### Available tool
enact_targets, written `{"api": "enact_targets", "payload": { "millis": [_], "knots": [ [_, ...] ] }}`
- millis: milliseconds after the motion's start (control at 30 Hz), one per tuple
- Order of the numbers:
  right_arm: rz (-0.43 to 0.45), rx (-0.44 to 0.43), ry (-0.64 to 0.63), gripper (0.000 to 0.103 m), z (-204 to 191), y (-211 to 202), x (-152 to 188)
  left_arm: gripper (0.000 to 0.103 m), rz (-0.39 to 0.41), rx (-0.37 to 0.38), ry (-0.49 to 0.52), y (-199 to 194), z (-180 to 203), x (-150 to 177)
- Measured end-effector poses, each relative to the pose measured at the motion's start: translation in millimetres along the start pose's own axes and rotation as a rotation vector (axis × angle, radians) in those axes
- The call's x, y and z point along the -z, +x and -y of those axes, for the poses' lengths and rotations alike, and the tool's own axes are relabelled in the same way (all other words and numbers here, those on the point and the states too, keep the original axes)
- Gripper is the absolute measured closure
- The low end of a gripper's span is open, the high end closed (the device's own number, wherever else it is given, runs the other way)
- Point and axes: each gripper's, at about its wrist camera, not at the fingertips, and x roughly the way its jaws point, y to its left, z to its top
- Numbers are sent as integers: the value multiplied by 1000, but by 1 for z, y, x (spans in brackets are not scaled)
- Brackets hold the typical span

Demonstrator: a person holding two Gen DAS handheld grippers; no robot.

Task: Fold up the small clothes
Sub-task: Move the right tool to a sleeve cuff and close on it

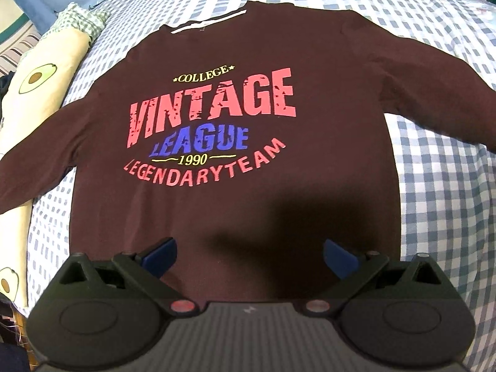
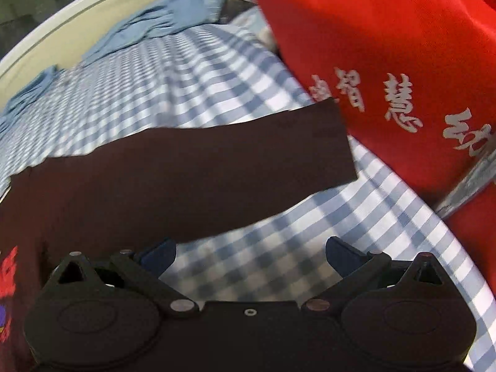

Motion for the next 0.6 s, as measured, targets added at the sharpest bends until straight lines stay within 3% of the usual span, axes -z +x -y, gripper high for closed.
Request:
{"api": "enact_targets", "payload": {
  "millis": [167,333,600],
  "knots": [
    [8,54,99,1,17,25,-17,0,-11,-20,3,4,1,-1],
    [91,144,165,18,29,39,-22,0,28,-45,-51,-1,-10,0],
    [125,182,243,25,46,62,-25,0,42,-84,-129,-6,-35,5]
  ]
}}
